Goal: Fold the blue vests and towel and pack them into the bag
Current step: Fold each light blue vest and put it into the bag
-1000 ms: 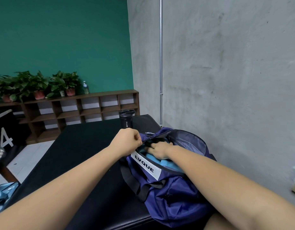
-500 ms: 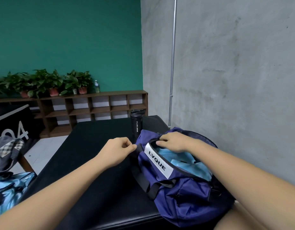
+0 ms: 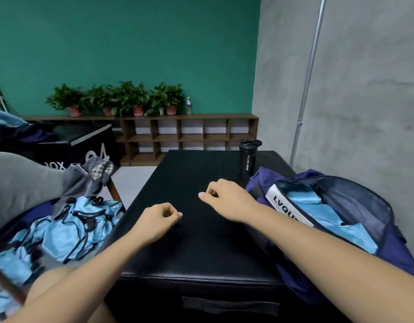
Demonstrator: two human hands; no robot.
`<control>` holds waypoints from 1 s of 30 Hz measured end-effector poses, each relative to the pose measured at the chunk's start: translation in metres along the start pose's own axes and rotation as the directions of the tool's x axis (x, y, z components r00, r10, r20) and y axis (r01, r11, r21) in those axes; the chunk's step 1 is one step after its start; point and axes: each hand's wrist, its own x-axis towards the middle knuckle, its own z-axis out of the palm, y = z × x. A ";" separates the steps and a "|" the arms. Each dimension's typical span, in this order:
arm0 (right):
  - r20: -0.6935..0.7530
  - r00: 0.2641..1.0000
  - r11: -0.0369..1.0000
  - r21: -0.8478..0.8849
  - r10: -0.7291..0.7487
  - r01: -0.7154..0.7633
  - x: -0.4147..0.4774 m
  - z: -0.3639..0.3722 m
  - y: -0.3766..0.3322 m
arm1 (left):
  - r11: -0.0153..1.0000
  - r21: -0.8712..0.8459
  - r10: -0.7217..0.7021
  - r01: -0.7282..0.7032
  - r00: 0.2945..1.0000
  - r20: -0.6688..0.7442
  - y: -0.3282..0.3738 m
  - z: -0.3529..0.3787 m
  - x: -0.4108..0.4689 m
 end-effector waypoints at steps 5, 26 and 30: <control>0.102 0.994 0.998 0.063 -0.034 0.028 0.015 0.076 -0.037 | 0.994 0.063 -0.087 0.093 0.992 -0.095 -0.067 -0.033 -0.013; 0.122 0.970 0.972 -0.080 -0.211 0.221 0.023 0.191 -0.067 | 0.675 0.459 -0.559 0.577 0.807 -0.192 -0.332 -0.128 -0.010; 0.121 0.972 0.971 -0.102 -0.202 0.215 0.025 0.194 -0.065 | 0.582 0.465 -0.629 0.667 0.732 -0.262 -0.372 -0.117 0.000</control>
